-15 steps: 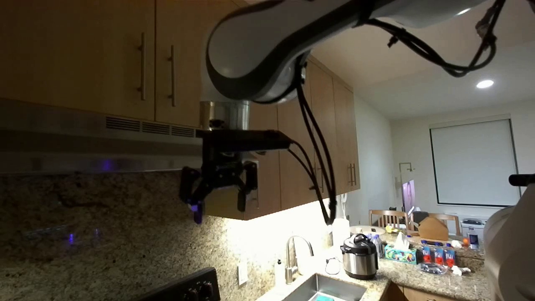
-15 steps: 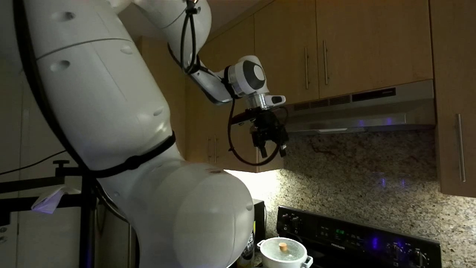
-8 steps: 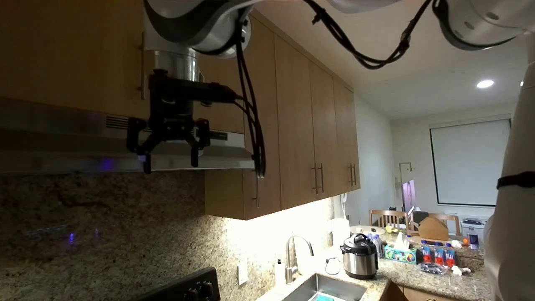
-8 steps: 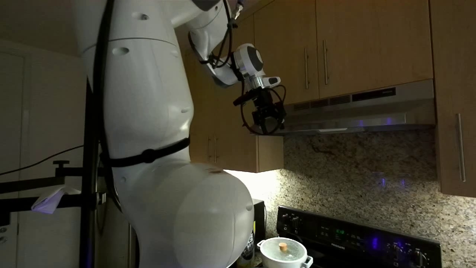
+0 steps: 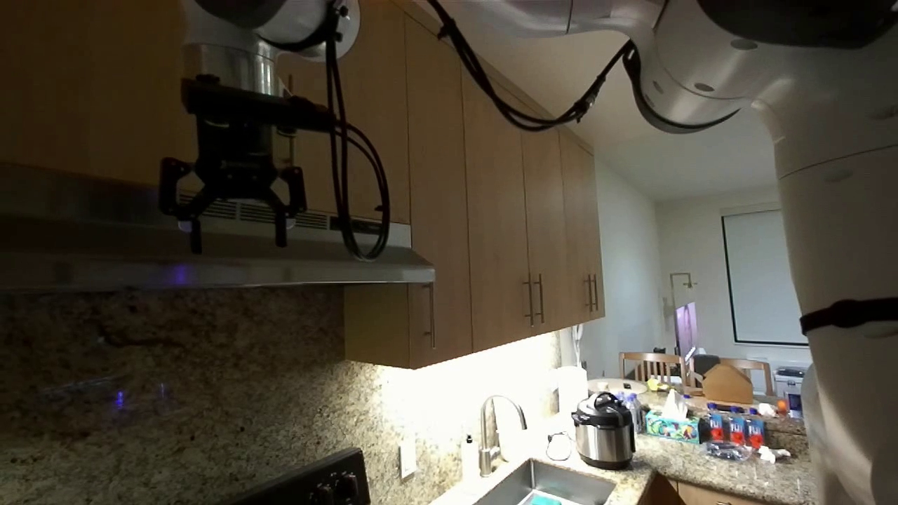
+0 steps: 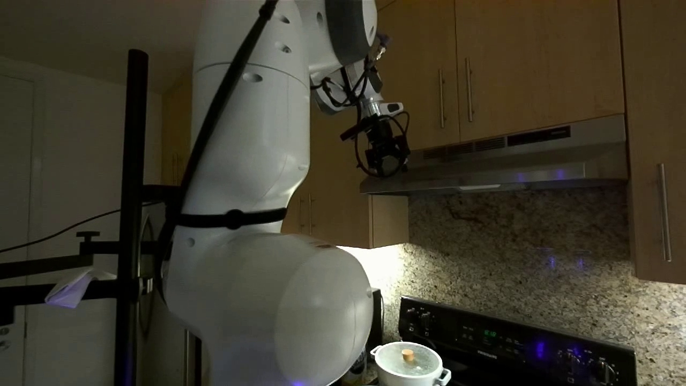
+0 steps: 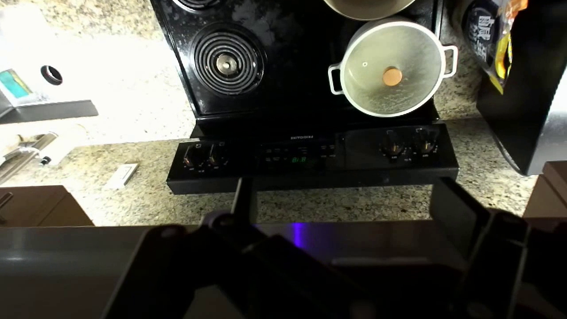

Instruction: Turn on the light of the oven filter

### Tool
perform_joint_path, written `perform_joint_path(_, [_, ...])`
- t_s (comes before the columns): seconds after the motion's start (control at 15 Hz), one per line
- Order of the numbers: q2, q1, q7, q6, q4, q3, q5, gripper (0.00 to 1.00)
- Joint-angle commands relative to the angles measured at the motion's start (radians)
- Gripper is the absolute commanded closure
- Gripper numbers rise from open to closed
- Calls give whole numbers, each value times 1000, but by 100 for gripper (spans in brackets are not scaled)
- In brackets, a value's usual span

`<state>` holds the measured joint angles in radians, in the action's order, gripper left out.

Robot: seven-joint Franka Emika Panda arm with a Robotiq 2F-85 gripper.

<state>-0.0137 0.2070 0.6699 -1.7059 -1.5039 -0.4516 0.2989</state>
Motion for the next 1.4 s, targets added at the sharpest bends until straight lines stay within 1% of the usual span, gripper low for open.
perform_joint_path(0.0, [-4, 54, 0, 5, 4, 53, 1, 0])
perform_joint_path(0.27, [7, 58, -1, 12, -3, 60, 6, 0])
perform_joint_path(0.53, [63, 76, 17, 3, -48, 92, 2, 0])
perform_joint_path(0.73, [114, 66, 33, -13, -84, 112, -18, 0])
perform_joint_path(0.93, [170, 51, 19, -26, -132, 135, -51, 0])
perform_joint_path(1.07, [209, 37, 0, -50, -171, 151, -49, 0])
perform_joint_path(1.27, [254, 9, 7, -139, -235, 174, -12, 0])
perform_joint_path(1.33, [269, -4, 29, -172, -258, 177, 5, 0])
